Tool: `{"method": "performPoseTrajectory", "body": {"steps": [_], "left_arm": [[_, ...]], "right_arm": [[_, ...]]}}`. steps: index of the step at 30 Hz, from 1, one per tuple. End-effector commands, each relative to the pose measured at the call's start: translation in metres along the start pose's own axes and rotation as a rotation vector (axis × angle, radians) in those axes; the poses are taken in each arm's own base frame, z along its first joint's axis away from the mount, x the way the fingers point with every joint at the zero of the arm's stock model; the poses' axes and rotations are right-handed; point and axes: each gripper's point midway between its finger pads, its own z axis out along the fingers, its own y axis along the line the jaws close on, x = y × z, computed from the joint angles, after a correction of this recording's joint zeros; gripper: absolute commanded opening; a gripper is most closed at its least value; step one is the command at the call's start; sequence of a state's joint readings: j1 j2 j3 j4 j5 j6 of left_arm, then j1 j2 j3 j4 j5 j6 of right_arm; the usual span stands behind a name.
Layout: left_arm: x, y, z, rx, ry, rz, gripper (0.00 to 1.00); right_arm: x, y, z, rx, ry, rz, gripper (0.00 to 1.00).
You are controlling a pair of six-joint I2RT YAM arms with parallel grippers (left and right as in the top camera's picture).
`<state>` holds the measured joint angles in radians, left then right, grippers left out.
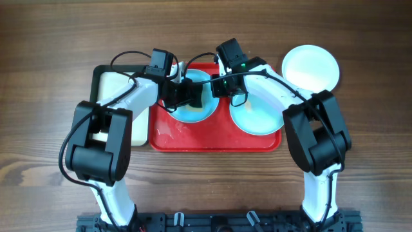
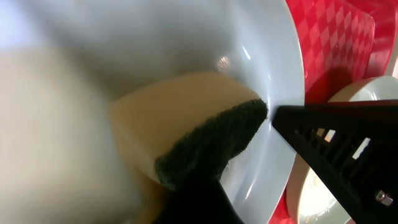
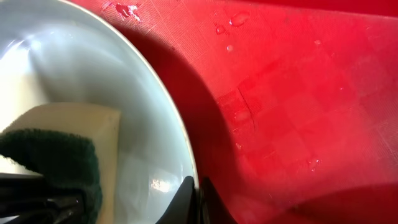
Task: Clean dirty plates on tray and stack at the side
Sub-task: 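Scrub the light-blue plate surface with the sponge in the left gripper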
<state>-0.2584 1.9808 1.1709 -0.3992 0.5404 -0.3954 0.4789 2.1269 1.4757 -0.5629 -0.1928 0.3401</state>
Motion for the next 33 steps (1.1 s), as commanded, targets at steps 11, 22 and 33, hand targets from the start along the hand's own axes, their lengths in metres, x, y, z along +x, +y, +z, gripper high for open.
{"method": "performPoseTrajectory", "body": {"steps": [11, 22, 33], "left_arm": [[-0.031, -0.041, -0.127, -0.182, -0.377, 0.115, 0.04], [-0.017, 0.006, -0.095, -0.343, -0.259, 0.048, 0.04], [-0.017, 0.048, -0.043, -0.425, -0.177, 0.012, 0.04]], "right_arm": [[0.004, 0.002, 0.009, -0.005, 0.018, -0.004, 0.04], [0.004, 0.002, 0.009, -0.005, 0.018, -0.004, 0.04], [0.004, 0.002, 0.009, -0.005, 0.019, -0.005, 0.04]]}}
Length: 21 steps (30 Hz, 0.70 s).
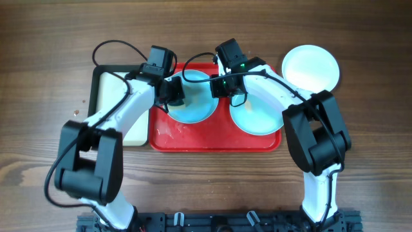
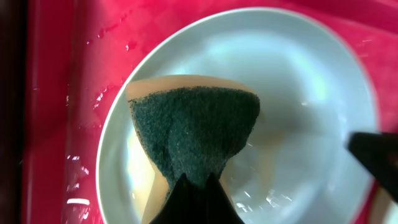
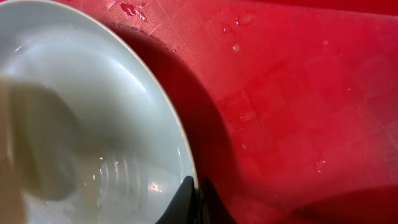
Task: Clean dirty plates on tray and stack at the side
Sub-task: 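Scrub the light-blue plate surface with the sponge in the left gripper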
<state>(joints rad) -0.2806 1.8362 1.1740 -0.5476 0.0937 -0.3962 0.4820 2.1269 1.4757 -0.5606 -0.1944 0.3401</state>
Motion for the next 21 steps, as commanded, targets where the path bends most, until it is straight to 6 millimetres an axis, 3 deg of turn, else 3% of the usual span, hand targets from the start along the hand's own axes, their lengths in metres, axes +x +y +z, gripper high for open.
{"method": "performPoseTrajectory", "body": {"steps": [1, 5, 9, 14, 21], "left_arm": [[0.004, 0.007, 0.019, -0.033, 0.021, -0.002, 0.04], [0.012, 0.006, 0.035, -0.024, 0.060, -0.006, 0.04], [0.025, -0.006, 0.045, 0.060, 0.130, -0.013, 0.04], [0.036, -0.024, 0.045, 0.168, 0.194, -0.021, 0.04], [0.036, -0.042, 0.043, 0.246, 0.197, -0.004, 0.04]], "right_arm": [[0.004, 0.001, 0.009, -0.003, 0.019, -0.001, 0.04], [0.004, 0.001, 0.009, -0.003, 0.018, -0.001, 0.04], [0.004, 0.001, 0.009, -0.003, 0.018, -0.004, 0.04], [0.004, 0.001, 0.009, -0.003, 0.018, -0.005, 0.04], [0.004, 0.001, 0.009, -0.003, 0.018, -0.005, 0.04]]}}
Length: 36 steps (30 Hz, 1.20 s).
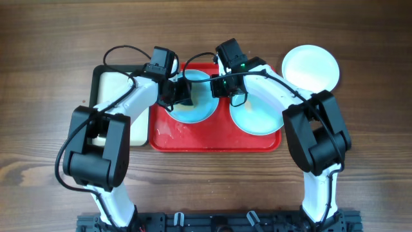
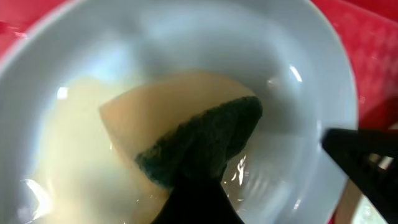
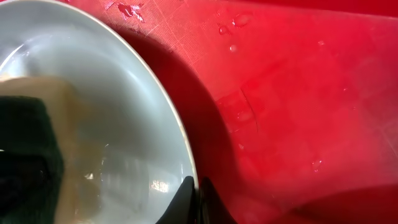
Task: Clean dirty plates on tray and stack at the side
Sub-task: 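Scrub the light-blue plate surface with the sponge in the left gripper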
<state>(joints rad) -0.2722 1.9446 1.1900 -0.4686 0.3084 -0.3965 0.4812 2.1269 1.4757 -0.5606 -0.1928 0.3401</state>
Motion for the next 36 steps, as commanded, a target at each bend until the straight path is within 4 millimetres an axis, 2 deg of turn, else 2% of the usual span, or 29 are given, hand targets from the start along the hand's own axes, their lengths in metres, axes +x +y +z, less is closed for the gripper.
{"method": "performPoseTrajectory", "body": {"steps": [1, 10, 14, 15, 19, 21, 22, 23, 28, 30, 36], "left_arm": [[0.023, -0.014, 0.020, 0.066, 0.087, 0.010, 0.04], [0.024, -0.031, 0.024, 0.088, 0.068, 0.061, 0.04], [0.012, -0.030, 0.010, 0.099, 0.029, 0.050, 0.04], [-0.001, -0.031, -0.005, 0.114, -0.015, 0.043, 0.04], [-0.026, -0.046, -0.060, 0.212, -0.127, 0.050, 0.04], [-0.033, -0.053, -0.090, 0.244, -0.184, 0.060, 0.04], [-0.036, -0.056, -0.113, 0.251, -0.224, 0.064, 0.04], [-0.035, -0.052, -0.124, 0.224, -0.244, 0.058, 0.04], [-0.024, -0.018, -0.114, 0.058, -0.217, 0.003, 0.04], [-0.019, -0.011, -0.107, 0.035, -0.197, -0.008, 0.04], [-0.004, 0.013, -0.075, -0.034, -0.118, -0.041, 0.04]], "right_arm": [[0.004, 0.001, 0.009, -0.005, 0.019, -0.006, 0.04], [0.004, 0.001, 0.009, -0.005, 0.019, -0.006, 0.04], [0.004, 0.001, 0.009, -0.005, 0.019, -0.010, 0.04], [0.004, 0.001, 0.009, -0.004, 0.019, -0.010, 0.04], [0.004, 0.001, 0.009, -0.004, 0.019, -0.010, 0.04], [0.004, 0.001, 0.009, -0.004, 0.019, -0.010, 0.04], [0.004, 0.001, 0.009, -0.004, 0.019, -0.010, 0.04], [0.004, 0.001, 0.009, -0.004, 0.019, -0.010, 0.04], [0.004, 0.001, 0.009, -0.004, 0.019, -0.010, 0.04], [0.004, 0.001, 0.009, -0.005, 0.019, -0.010, 0.04], [0.004, 0.001, 0.009, -0.005, 0.019, -0.010, 0.04]]}}
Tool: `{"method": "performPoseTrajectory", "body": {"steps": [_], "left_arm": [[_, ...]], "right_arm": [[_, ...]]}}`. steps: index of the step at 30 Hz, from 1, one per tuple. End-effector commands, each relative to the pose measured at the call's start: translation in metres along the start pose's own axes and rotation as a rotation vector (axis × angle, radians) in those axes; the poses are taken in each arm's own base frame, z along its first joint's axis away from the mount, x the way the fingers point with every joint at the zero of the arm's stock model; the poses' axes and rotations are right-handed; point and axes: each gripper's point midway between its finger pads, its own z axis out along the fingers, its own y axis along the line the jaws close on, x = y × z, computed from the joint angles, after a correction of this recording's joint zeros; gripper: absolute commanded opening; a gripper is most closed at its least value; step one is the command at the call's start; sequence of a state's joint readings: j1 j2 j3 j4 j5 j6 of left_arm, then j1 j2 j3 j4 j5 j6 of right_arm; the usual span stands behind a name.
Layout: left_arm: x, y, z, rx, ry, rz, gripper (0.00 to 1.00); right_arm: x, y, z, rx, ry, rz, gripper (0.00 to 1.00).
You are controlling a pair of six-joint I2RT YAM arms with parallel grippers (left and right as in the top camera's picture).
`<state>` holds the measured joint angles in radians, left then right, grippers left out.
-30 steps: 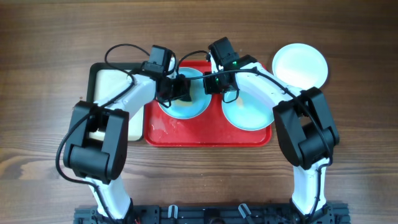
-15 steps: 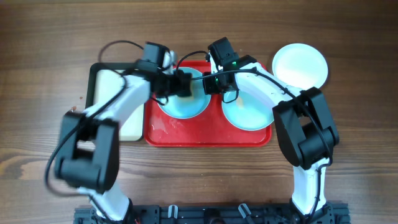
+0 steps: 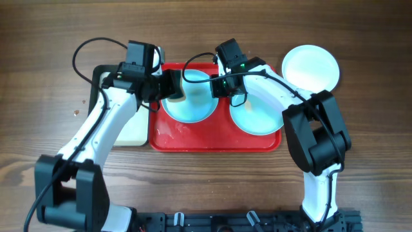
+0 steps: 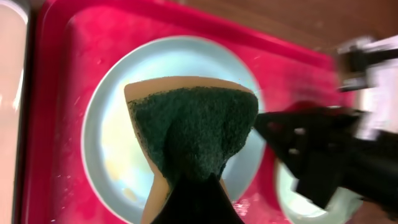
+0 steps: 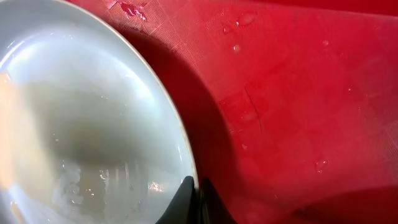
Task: Clean dirty plates on tray and stack at the side
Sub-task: 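Scrub the light-blue plate surface with the sponge in the left gripper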
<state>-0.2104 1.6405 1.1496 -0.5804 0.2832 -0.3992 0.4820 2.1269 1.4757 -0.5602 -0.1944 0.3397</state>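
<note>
Two light blue plates lie on the red tray [image 3: 215,138]. My right gripper [image 3: 216,87] is shut on the right rim of the left plate [image 3: 196,109], the pinch showing in the right wrist view [image 5: 194,186]; that plate [image 5: 81,124] looks wet. My left gripper [image 3: 168,87] is shut on a yellow sponge with a green scouring face [image 4: 193,124], held above the left plate [image 4: 112,137] and off its surface. The second blue plate [image 3: 257,119] lies to the right on the tray. A white plate [image 3: 311,67] rests on the table at the right.
A black-rimmed basin [image 3: 122,125] with pale contents stands against the tray's left edge. Water drops speckle the red tray [image 5: 298,93]. My right gripper's black body [image 4: 311,143] reaches over the plate's right side. Wooden table surrounds everything.
My left gripper, still shut on the sponge, has come up off the plate's surface and back toward the tray's left edge. The right gripper keeps its pinch on the rim.
The sponge was pressed into the left plate close to my right gripper. Then it sat over the plate's left part, then pressed into the plate again. Now it is held clear above the plate, while the right gripper has held the rim throughout.
</note>
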Motion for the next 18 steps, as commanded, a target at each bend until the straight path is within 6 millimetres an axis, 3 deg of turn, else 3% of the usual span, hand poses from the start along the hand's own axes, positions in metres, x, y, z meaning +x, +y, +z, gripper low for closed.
{"method": "performPoseTrajectory", "body": {"steps": [1, 18], "left_arm": [[0.013, 0.023, 0.024, -0.069, 0.056, -0.027, 0.04], [0.027, 0.056, 0.085, -0.147, 0.129, -0.064, 0.04]], "right_arm": [[0.004, 0.001, 0.009, -0.003, 0.019, -0.009, 0.04], [0.004, 0.001, 0.009, -0.003, 0.019, -0.013, 0.04]]}}
